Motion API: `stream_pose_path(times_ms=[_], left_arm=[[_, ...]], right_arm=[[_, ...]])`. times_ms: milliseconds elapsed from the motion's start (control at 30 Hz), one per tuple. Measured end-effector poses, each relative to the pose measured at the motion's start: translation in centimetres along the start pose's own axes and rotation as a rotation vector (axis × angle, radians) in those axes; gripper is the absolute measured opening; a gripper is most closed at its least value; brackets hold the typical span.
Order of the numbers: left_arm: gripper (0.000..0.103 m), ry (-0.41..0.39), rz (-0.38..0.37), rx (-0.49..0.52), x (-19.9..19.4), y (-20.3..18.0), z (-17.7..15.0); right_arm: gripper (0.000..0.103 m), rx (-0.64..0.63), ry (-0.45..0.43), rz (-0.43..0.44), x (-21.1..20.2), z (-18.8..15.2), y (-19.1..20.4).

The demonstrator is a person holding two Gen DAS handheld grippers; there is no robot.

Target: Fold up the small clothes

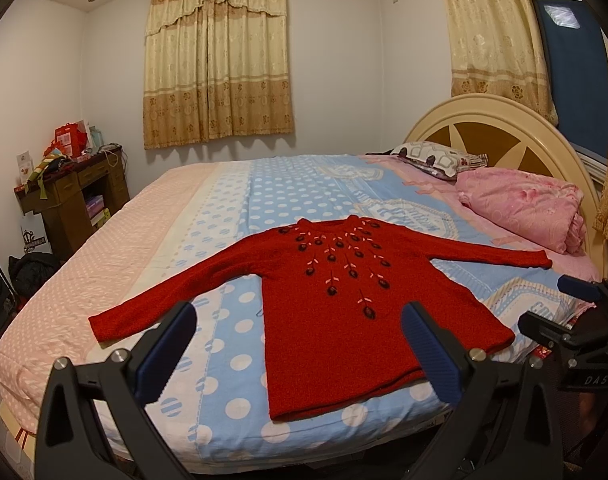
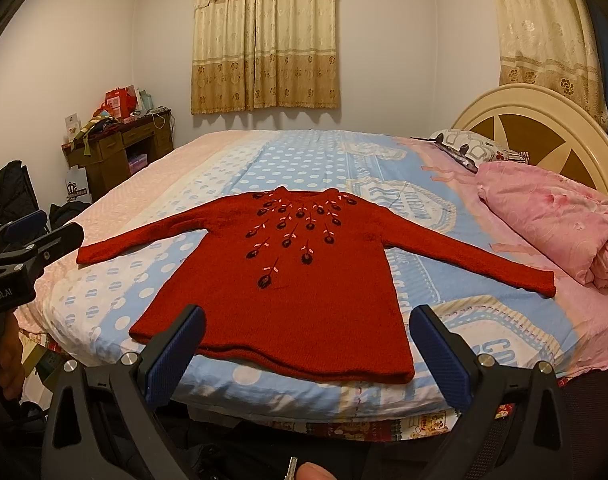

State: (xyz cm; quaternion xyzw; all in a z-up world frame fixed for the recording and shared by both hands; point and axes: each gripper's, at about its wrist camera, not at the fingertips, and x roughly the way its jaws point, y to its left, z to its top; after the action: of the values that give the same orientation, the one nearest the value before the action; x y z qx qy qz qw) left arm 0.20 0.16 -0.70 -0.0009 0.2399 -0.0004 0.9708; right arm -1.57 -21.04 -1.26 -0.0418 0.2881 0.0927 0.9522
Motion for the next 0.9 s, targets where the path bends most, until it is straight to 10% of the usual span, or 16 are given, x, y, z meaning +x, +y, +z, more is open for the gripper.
stream_pose_path(times_ms=[433, 900], left_arm=[[0.103, 0.029, -0.007, 0.035, 2.5, -0.4, -0.4], [0.103, 0.112, 0.053, 0.138, 13.1, 0.3, 1.6]], right_arm=[[0.102, 0.018, 0.026, 0.005, 1.7, -0.4, -1.4], [0.102, 0.258, 0.113, -0.086, 12.1, 1.1, -14.6]])
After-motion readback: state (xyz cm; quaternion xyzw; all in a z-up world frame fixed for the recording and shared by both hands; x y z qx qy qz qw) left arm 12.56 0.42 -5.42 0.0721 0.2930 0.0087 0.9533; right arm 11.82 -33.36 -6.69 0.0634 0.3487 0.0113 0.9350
